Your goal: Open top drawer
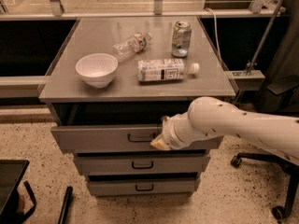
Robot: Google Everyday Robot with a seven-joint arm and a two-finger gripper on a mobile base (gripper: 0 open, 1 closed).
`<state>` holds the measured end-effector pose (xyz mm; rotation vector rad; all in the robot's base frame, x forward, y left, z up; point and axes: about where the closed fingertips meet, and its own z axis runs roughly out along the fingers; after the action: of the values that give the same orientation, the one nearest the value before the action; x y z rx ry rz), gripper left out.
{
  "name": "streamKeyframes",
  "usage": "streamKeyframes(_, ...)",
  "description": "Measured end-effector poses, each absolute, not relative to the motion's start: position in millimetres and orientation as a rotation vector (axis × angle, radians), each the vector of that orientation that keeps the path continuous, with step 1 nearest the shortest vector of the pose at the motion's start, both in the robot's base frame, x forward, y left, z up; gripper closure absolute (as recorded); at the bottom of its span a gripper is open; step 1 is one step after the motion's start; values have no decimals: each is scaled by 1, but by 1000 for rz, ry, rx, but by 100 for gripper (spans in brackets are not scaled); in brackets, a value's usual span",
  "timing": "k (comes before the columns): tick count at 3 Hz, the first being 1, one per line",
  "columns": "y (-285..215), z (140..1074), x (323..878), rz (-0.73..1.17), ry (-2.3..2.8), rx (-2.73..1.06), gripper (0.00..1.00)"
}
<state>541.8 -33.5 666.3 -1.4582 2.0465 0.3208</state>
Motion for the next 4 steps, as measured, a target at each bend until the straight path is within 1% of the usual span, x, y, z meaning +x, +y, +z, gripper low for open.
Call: streamKeyframes(4,-32,666,526,358,2051,-1440,100)
